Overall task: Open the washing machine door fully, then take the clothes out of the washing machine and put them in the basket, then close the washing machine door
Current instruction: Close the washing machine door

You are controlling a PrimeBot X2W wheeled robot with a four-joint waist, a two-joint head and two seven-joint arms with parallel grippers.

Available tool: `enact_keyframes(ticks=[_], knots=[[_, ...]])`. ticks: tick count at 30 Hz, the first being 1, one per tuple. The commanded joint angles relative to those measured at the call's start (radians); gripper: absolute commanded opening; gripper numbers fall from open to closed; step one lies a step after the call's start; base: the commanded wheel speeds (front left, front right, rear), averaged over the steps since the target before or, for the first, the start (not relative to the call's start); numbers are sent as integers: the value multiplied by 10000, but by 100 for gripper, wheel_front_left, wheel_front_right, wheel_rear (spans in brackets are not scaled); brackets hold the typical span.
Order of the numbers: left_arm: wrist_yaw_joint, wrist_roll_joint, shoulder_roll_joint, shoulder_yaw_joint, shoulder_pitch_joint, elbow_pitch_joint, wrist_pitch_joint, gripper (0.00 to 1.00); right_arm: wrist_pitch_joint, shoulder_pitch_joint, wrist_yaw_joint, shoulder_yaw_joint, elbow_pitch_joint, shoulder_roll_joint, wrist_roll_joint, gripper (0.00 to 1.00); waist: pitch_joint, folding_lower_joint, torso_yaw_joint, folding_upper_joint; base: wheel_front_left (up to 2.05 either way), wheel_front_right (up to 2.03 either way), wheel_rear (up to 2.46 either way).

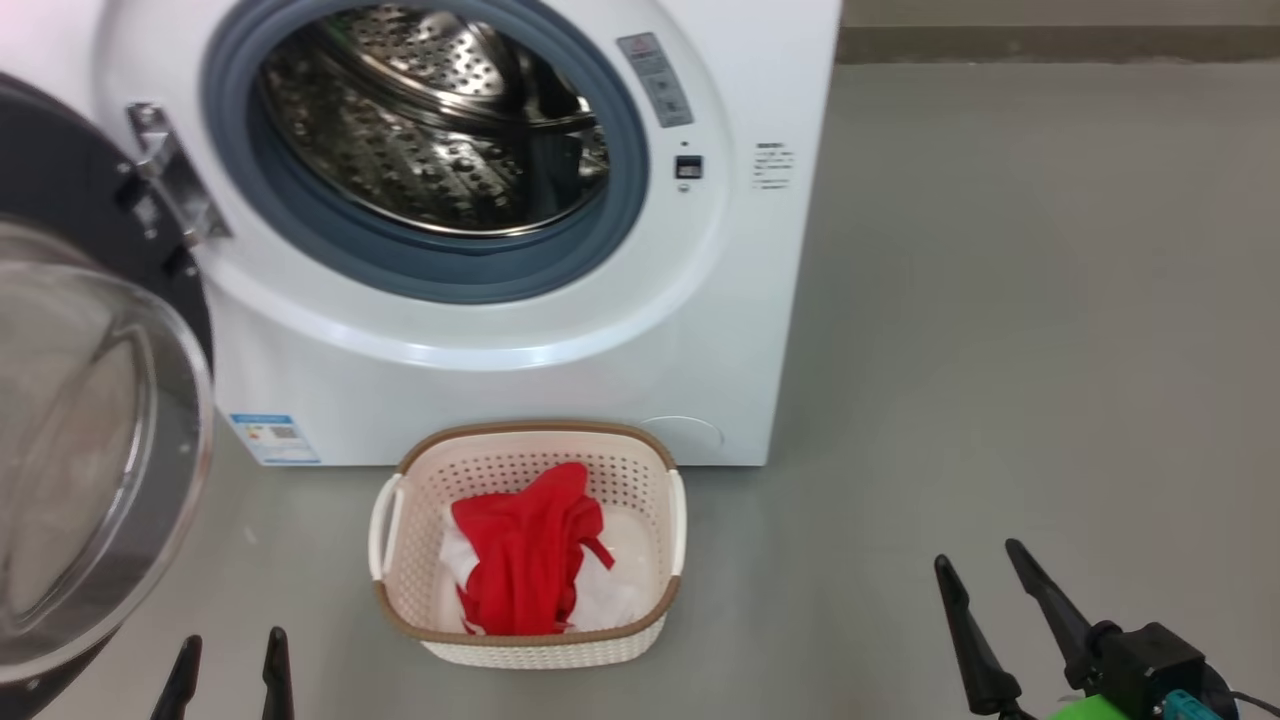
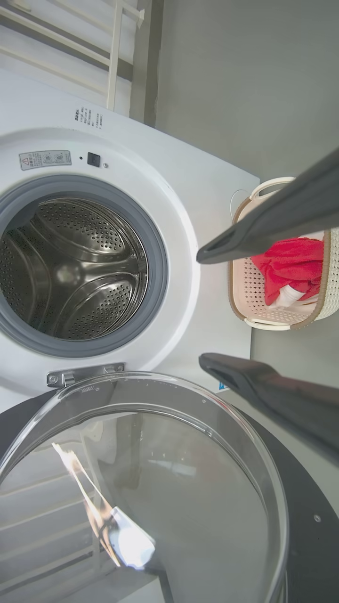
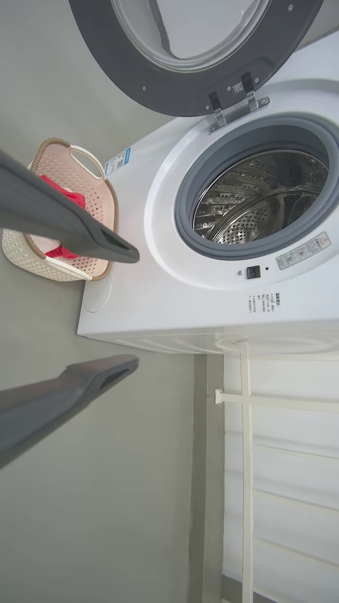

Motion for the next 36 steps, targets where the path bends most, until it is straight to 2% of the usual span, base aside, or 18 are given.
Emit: enact_keyframes(ticks=[1, 12, 13, 24, 36], knots=[[141, -136, 48, 273, -143, -122, -51, 100, -63, -414, 62, 387, -153, -210, -7, 100, -116, 1, 588, -1, 0, 0, 0], [684, -534, 48, 26, 33, 106, -51, 100, -63, -902, 62, 1148, 114, -420, 105, 100, -77, 1, 2475, -1, 0, 0, 0], [684, -534, 48, 26, 33, 106, -51, 100, -63, -902, 62, 1148, 114, -420, 105, 100, -77, 1, 2475, -1, 0, 0, 0], [909, -992, 47, -292, 50, 264, -51, 100, -63, -1366, 62, 1805, 397, -735, 186, 100, -38, 1, 4441, -1, 0, 0, 0], [1478, -1798, 47, -185, 344, -295, -51, 100, -63, -2776, 62, 3326, 1084, -1029, 553, 100, 385, 1, 4847, -1, 0, 0, 0]])
